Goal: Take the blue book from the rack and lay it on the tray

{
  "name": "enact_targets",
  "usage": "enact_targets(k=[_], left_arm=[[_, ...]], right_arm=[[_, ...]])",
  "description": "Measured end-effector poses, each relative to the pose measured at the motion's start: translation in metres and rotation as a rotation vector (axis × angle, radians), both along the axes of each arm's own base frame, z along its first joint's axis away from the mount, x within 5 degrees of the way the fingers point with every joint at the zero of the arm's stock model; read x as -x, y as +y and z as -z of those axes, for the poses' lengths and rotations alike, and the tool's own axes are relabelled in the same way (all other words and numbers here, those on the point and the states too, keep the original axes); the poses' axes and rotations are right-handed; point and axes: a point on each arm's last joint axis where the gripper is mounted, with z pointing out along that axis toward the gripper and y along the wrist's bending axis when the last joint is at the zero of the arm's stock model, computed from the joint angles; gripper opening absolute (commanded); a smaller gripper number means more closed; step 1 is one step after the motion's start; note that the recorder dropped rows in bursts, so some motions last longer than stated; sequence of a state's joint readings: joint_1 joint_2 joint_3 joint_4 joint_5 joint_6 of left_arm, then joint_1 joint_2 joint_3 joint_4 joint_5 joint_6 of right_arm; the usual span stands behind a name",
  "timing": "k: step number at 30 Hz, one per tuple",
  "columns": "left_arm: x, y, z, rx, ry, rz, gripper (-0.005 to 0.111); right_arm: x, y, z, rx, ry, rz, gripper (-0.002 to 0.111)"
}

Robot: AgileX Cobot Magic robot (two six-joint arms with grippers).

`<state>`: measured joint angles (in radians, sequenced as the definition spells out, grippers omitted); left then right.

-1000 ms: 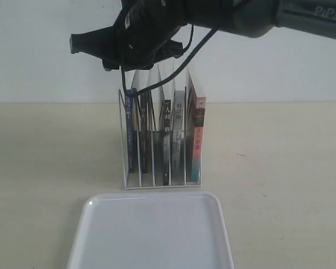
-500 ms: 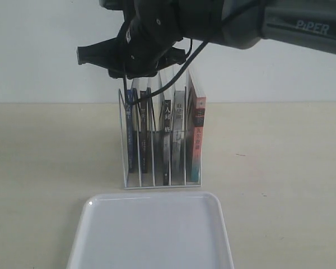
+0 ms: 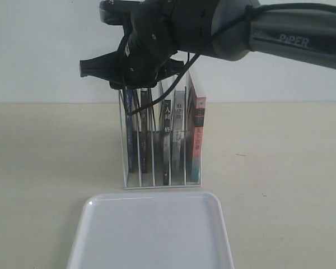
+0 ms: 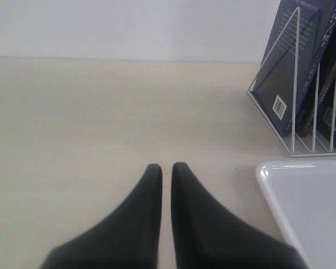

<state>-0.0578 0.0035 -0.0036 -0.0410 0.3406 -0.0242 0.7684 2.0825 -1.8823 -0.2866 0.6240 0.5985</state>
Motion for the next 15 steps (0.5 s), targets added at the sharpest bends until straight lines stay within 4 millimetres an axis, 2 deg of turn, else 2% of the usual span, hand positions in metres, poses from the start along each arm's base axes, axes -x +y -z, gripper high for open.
enact_targets(k=[7, 15], left_arm=[[0.0, 0.0, 0.0, 0.0, 0.0, 0.0, 0.006], [0.0, 0.0, 0.0, 0.0, 0.0, 0.0, 0.006]], right_arm=[[-0.0042, 0.0035, 0.0086, -0.007, -0.01, 0.004, 0.036], [-0.0048, 0.0029, 0.0084, -0.01, -0.013, 0.017, 0.036]])
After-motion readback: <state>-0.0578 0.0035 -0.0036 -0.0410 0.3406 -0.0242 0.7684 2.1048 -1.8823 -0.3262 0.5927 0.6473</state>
